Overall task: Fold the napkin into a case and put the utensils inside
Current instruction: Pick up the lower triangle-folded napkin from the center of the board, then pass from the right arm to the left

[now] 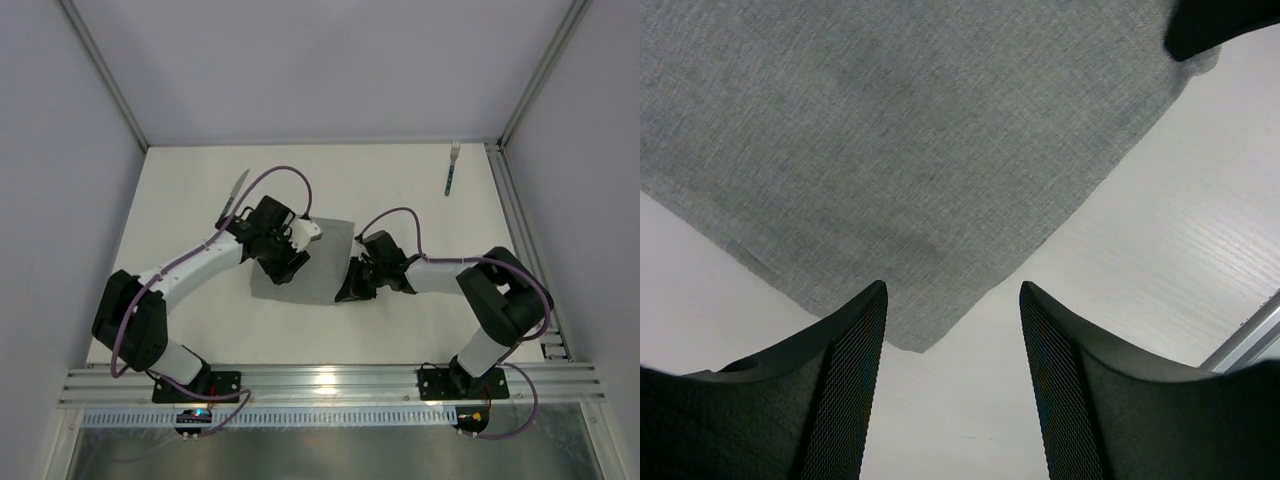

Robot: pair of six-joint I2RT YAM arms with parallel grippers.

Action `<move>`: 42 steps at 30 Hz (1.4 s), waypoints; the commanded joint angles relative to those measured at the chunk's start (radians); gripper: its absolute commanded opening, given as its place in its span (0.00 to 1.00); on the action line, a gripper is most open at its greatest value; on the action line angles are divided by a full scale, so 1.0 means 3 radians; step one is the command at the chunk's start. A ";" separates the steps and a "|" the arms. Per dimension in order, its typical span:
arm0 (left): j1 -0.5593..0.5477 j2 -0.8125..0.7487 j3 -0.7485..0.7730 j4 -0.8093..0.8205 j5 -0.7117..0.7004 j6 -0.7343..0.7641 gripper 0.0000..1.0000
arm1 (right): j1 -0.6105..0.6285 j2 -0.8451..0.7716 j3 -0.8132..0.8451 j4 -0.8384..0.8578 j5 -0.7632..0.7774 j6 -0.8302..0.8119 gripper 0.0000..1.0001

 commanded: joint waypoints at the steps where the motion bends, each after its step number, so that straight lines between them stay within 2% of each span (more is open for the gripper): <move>1: -0.0149 -0.0019 0.0127 -0.0048 0.0081 0.0051 0.58 | 0.0014 0.0074 0.0120 0.0208 -0.0128 0.0125 0.03; 4: -0.0256 -0.0049 0.0122 -0.0017 0.0183 0.0127 0.61 | -0.0037 0.0059 0.0095 0.0428 -0.0383 0.0324 0.03; 6: -0.0272 -0.0085 0.0066 0.0064 0.0199 0.0214 0.68 | -0.0170 0.0013 0.0069 0.0602 -0.0563 0.0457 0.03; 8: -0.0287 -0.0121 0.0000 0.0233 0.0138 0.0342 0.82 | -0.0277 -0.0068 0.0099 0.0526 -0.0578 0.0503 0.03; 9: -0.0297 -0.0116 -0.0021 0.0289 0.0112 0.0388 0.99 | -0.0287 -0.0089 0.0130 0.0485 -0.0583 0.0488 0.03; 14: -0.0517 -0.0075 -0.0179 0.0836 -0.0200 0.0557 0.99 | -0.0313 -0.0028 0.0273 0.0535 -0.0696 0.0702 0.03; 21: -0.0737 -0.0096 -0.0624 0.1496 -0.0532 0.0695 0.99 | -0.0354 -0.0013 0.0100 0.1026 -0.0762 0.1244 0.03; 27: -0.0788 0.0119 -0.0824 0.2007 -0.0935 0.0394 0.99 | -0.0364 -0.0084 0.0008 0.1027 -0.0706 0.1291 0.03; 29: -0.0793 0.0247 -0.0814 0.2064 -0.1048 0.0333 0.95 | -0.0364 -0.0115 0.0007 0.0991 -0.0701 0.1275 0.03; 30: -0.0788 0.0277 -0.0798 0.2064 -0.1084 0.0312 0.85 | -0.0374 -0.0120 0.0007 0.0970 -0.0701 0.1265 0.03; 33: -0.0788 0.0242 -0.0834 0.1998 -0.1095 0.0256 0.68 | -0.0425 -0.0135 -0.0008 0.0914 -0.0721 0.1199 0.03; 34: -0.0788 0.0207 -0.0864 0.1993 -0.1044 0.0240 0.57 | -0.0441 -0.0141 -0.0038 0.0914 -0.0727 0.1194 0.03; 38: -0.0788 0.0114 -0.0926 0.1916 -0.1069 0.0256 0.44 | -0.0482 -0.0136 -0.0069 0.0914 -0.0742 0.1153 0.03; 42: -0.0783 0.0145 -0.0931 0.1880 -0.1121 0.0286 0.18 | -0.0502 -0.0166 -0.0090 0.0909 -0.0737 0.1117 0.03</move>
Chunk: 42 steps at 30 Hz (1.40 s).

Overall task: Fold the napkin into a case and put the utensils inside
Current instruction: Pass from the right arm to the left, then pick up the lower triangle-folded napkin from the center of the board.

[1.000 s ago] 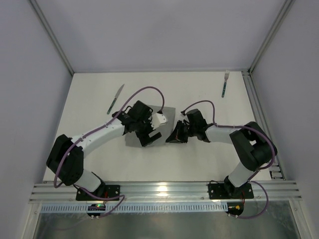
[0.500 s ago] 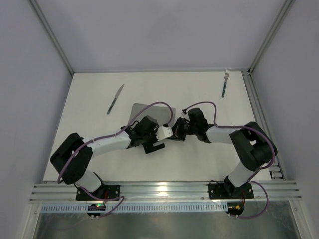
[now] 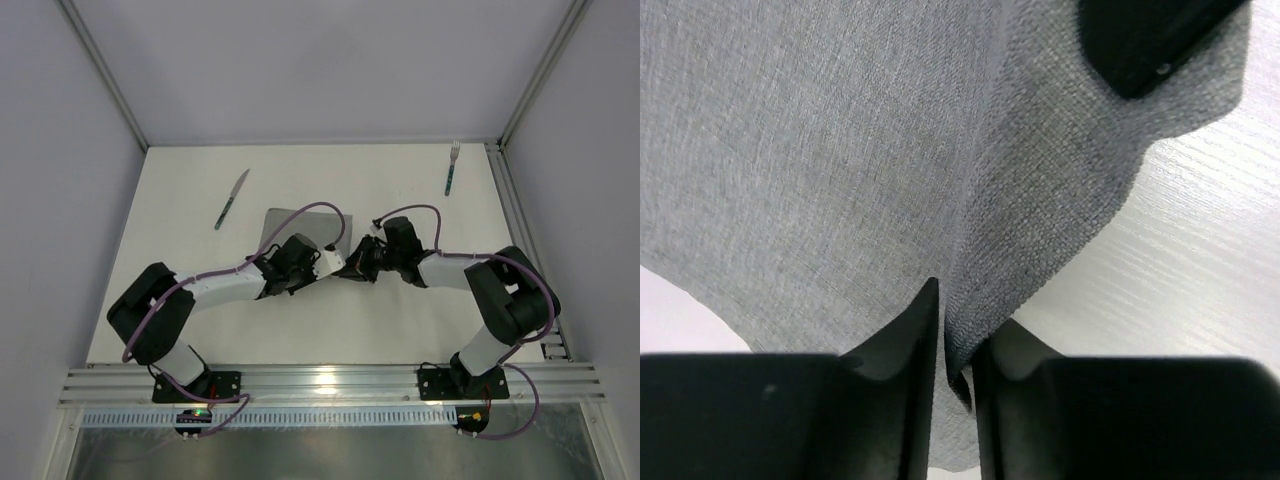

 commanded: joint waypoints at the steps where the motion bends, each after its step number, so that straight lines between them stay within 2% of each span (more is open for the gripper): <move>1: -0.0005 -0.0103 -0.0018 0.0057 -0.0036 -0.0004 0.15 | -0.0027 -0.0148 -0.0035 0.0053 -0.0041 -0.0071 0.03; 2: -0.0005 -0.0108 -0.0008 0.0026 -0.0005 -0.0004 0.11 | -0.0027 -0.0143 -0.0030 0.0023 -0.0046 -0.0096 0.05; 4: -0.0005 -0.0134 0.0048 -0.0081 0.0102 0.0001 0.00 | -0.0027 -0.0133 0.0026 -0.0028 -0.0067 -0.0244 0.19; 5: -0.0005 -0.0139 0.0069 -0.0117 0.0133 0.0022 0.00 | -0.0027 -0.0158 0.0057 -0.0170 -0.0052 -0.0336 0.36; 8: -0.0005 -0.0144 0.0171 -0.0332 0.0296 0.0134 0.00 | -0.0027 -0.0418 0.0113 -0.0477 0.0066 -0.0806 0.52; 9: 0.0000 -0.0134 0.0227 -0.0388 0.0337 0.0155 0.00 | -0.0027 -0.0505 0.0113 -0.0539 0.0147 -0.0934 0.61; 10: 0.0011 -0.0114 0.0263 -0.0505 0.0454 0.0175 0.00 | -0.0027 -0.0688 0.0118 -0.0656 0.0193 -0.1198 0.64; 13: 0.0021 -0.0057 0.0386 -0.0720 0.0587 0.0247 0.00 | -0.0027 -0.0966 0.0032 -0.0704 0.0347 -0.1689 0.68; 18: 0.0077 -0.0006 0.0478 -0.0874 0.0736 0.0334 0.00 | -0.0032 -0.1554 -0.0371 -0.0397 0.0434 -0.2559 0.69; 19: 0.0087 -0.0006 0.0493 -0.0910 0.0746 0.0354 0.00 | -0.0037 -0.1651 -0.0448 -0.0240 0.0409 -0.2890 0.69; 24: 0.0098 0.0040 0.0585 -0.1109 0.0798 0.0482 0.00 | -0.0027 -0.2310 -0.1097 0.0318 0.0337 -0.3869 0.71; 25: 0.0103 0.0050 0.0606 -0.1124 0.0803 0.0497 0.00 | 0.0004 -0.2483 -0.1220 0.0709 0.0322 -0.3951 0.73; 27: 0.0108 0.0091 0.0652 -0.1160 0.0828 0.0498 0.00 | 0.0105 -0.2612 -0.1582 0.1049 0.0321 -0.4446 0.73; 28: 0.0113 0.0111 0.0672 -0.1176 0.0838 0.0498 0.00 | 0.0319 -0.2699 -0.1660 0.1167 0.0388 -0.4696 0.74; 30: 0.0123 0.0127 0.0713 -0.1222 0.0869 0.0498 0.01 | 0.0514 -0.2715 -0.1743 0.1122 0.0597 -0.5192 0.74; 31: 0.0128 0.0137 0.0723 -0.1237 0.0884 0.0503 0.01 | 0.0576 -0.2700 -0.1738 0.1086 0.0628 -0.5265 0.75; 36: 0.0149 0.0147 0.0764 -0.1303 0.0946 0.0533 0.02 | 0.0995 -0.2179 -0.1544 0.1030 0.0991 -0.5833 0.76; 38: 0.0149 0.0152 0.0780 -0.1324 0.0966 0.0528 0.02 | 0.1062 -0.1899 -0.1508 0.1198 0.1226 -0.6058 0.76; 42: 0.0149 0.0168 0.0795 -0.1344 0.0992 0.0518 0.02 | 0.1078 -0.1499 -0.1284 0.1219 0.1090 -0.6283 0.79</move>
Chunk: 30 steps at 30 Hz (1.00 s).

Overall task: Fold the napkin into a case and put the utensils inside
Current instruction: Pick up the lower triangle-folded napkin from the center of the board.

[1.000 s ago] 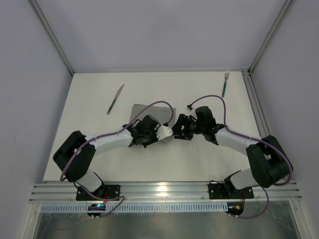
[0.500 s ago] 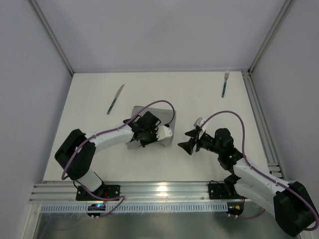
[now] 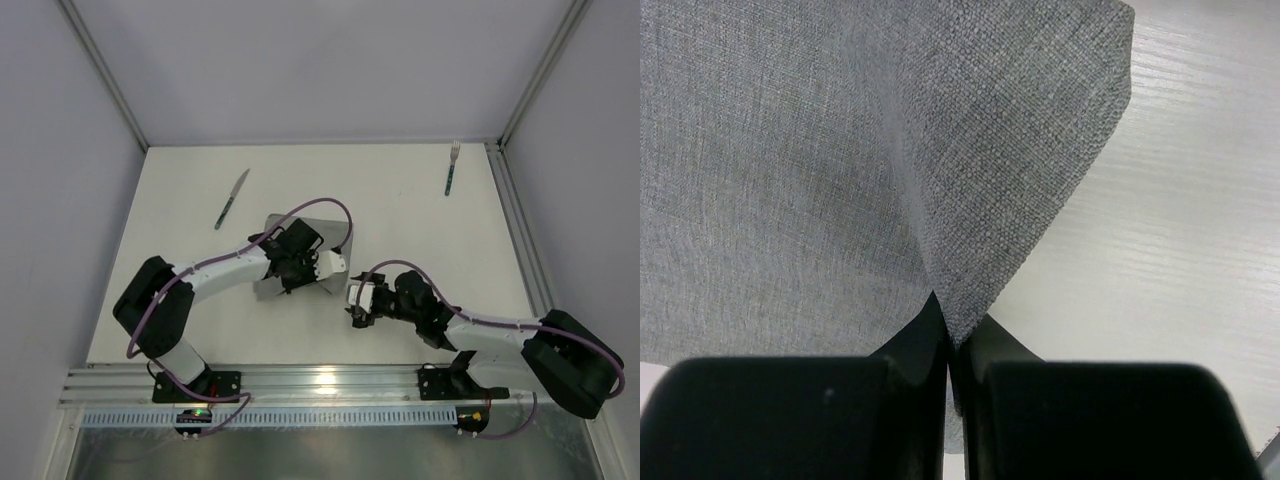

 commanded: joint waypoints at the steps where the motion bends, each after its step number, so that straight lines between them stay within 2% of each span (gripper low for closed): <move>1: 0.0013 0.0029 0.0139 -0.0077 0.0137 0.0034 0.02 | 0.0060 0.0268 0.0277 0.0352 0.0107 -0.0495 0.78; 4: 0.0013 0.0055 0.0164 -0.0107 0.0148 0.0028 0.02 | 0.0127 0.0559 0.0354 0.0571 0.0235 -0.0547 0.79; 10: 0.0023 0.0060 0.0180 -0.0164 0.0183 0.0039 0.02 | 0.0275 0.0984 0.0549 0.0531 0.0301 -0.0705 0.79; 15: 0.0053 0.0040 0.0175 -0.0194 0.0286 0.0039 0.02 | 0.0337 0.1127 0.0559 0.0531 0.0491 -0.0731 0.73; 19: 0.0059 0.0055 0.0175 -0.0210 0.0357 0.0013 0.02 | 0.0423 0.1199 0.0564 0.0663 0.0542 -0.0608 0.73; 22: 0.0094 0.0029 0.0154 -0.0220 0.0408 0.0003 0.02 | 0.0459 0.1138 0.0426 0.0960 0.0639 -0.0322 0.72; 25: 0.0135 0.0004 0.0129 -0.0220 0.0429 0.0023 0.02 | 0.0480 0.1097 0.0360 0.1017 0.0639 -0.0133 0.67; 30: 0.0146 -0.0012 0.0154 -0.0256 0.0470 0.0049 0.02 | 0.0526 0.1357 0.0446 0.1119 0.0802 -0.0020 0.63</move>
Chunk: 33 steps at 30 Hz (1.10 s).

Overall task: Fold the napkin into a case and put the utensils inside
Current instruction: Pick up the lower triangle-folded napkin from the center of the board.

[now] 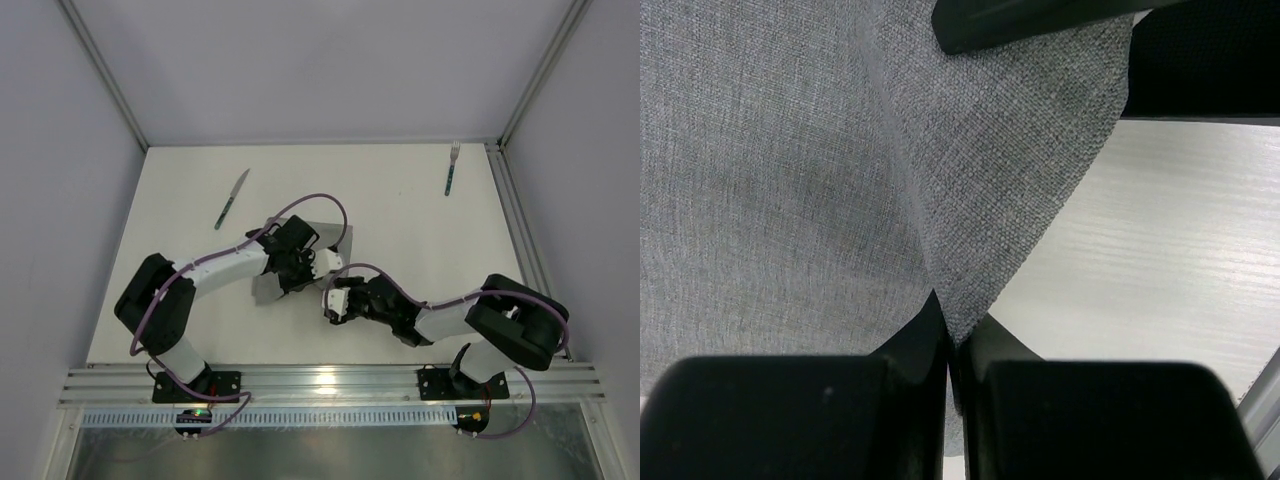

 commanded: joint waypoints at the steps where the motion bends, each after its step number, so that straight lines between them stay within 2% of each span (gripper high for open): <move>1: 0.0020 -0.0075 0.0087 -0.0075 0.0132 0.0049 0.02 | 0.0034 0.0138 0.0071 0.0322 0.0167 0.0215 0.62; 3: 0.0025 -0.0070 0.0061 -0.0091 0.0142 0.0069 0.03 | 0.0034 0.0159 0.0071 0.0337 0.0177 0.0246 0.60; 6: 0.0030 -0.0055 0.0041 -0.0091 0.0157 0.0074 0.04 | 0.0034 0.0220 0.0122 0.0332 0.0182 0.0409 0.50; 7: 0.0035 -0.0050 0.0046 -0.0091 0.0157 0.0074 0.05 | 0.0039 0.0235 0.0138 0.0332 0.0203 0.0475 0.45; 8: 0.0035 -0.0050 0.0041 -0.0091 0.0157 0.0064 0.06 | 0.0039 0.0240 0.0148 0.0342 0.0208 0.0603 0.35; 11: 0.0066 -0.0065 0.0010 -0.0060 0.0106 0.0008 0.11 | 0.0034 0.0195 0.0123 0.0342 0.0234 0.0792 0.22; 15: 0.0086 -0.0106 -0.0122 0.0129 -0.0189 -0.0109 0.22 | 0.0034 0.0021 0.0168 0.0102 0.0213 0.1359 0.12; 20: 0.0081 -0.0131 -0.0250 0.0308 -0.0415 -0.0222 0.31 | 0.0024 -0.0097 0.0163 0.0020 0.0172 0.1785 0.08; 22: 0.0086 -0.0162 -0.0347 0.0349 -0.0436 -0.0242 0.39 | 0.0008 -0.0112 0.0204 -0.0061 0.0111 0.1922 0.07; 24: 0.0086 -0.0223 -0.0434 0.0390 -0.0385 -0.0268 0.46 | -0.0038 -0.0112 0.0337 -0.0276 0.0055 0.2015 0.06; 27: 0.0086 -0.0331 -0.0506 0.0395 -0.0313 -0.0314 0.51 | -0.0104 -0.0097 0.0475 -0.0476 -0.0042 0.2173 0.03; 33: 0.0117 -0.0586 -0.0578 0.0247 -0.0017 -0.0319 0.57 | -0.0237 -0.0158 0.0496 -0.0594 -0.0185 0.2628 0.03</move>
